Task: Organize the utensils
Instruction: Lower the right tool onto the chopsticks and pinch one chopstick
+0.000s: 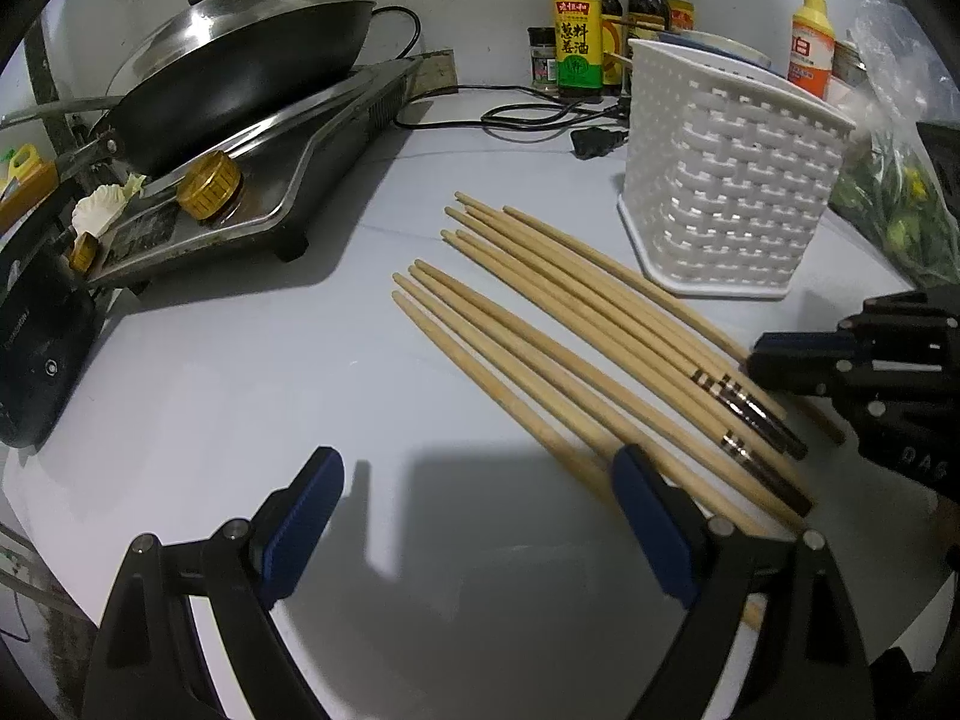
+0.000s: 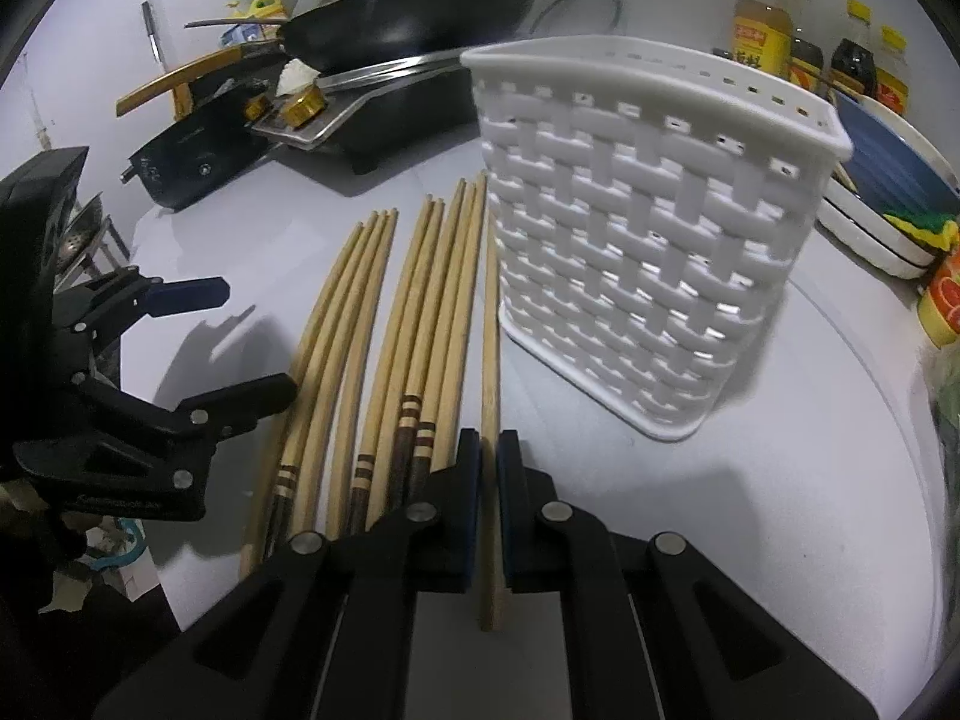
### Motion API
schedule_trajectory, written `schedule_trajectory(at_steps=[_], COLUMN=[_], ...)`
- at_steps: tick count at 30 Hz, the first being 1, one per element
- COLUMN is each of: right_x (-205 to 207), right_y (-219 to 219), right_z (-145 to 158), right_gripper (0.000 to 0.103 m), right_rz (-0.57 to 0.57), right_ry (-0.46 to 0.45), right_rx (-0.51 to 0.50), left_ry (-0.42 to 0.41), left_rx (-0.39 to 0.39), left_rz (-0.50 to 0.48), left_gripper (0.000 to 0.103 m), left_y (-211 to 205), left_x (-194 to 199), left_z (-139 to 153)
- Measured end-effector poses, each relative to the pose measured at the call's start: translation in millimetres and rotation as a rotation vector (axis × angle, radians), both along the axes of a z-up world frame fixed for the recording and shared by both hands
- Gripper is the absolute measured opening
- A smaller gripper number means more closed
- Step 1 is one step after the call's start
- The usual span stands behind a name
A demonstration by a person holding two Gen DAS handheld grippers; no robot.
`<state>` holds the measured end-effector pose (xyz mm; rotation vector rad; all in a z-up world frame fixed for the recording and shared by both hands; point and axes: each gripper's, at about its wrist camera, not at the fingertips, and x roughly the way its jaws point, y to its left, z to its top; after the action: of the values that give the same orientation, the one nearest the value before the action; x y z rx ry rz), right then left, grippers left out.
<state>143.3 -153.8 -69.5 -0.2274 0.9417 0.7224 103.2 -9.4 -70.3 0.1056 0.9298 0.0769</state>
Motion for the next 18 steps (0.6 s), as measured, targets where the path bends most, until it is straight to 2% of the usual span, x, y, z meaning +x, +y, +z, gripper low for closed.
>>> schedule_trajectory(at_steps=[8, 15, 17, 18], right_x=[6, 17, 19, 20], right_y=[1, 11, 15, 16], right_z=[-1, 0, -1, -1], right_gripper=[0.005, 0.005, 0.005, 0.005], right_rz=[0.008, -0.004, -0.007, -0.008], right_ry=[0.002, -0.003, -0.007, -0.009], right_rx=[0.0, -0.016, -0.018, -0.017], left_ry=[0.027, 0.048, 0.054, 0.061], left_rx=[0.024, -0.014, -0.021, -0.027], left_rz=[0.048, -0.023, -0.038, -0.043], left_gripper=[0.091, 0.091, 0.086, 0.077], left_y=[16, 8, 9, 10], left_x=[-1, 6, 5, 6], left_z=[2, -1, -2, -4])
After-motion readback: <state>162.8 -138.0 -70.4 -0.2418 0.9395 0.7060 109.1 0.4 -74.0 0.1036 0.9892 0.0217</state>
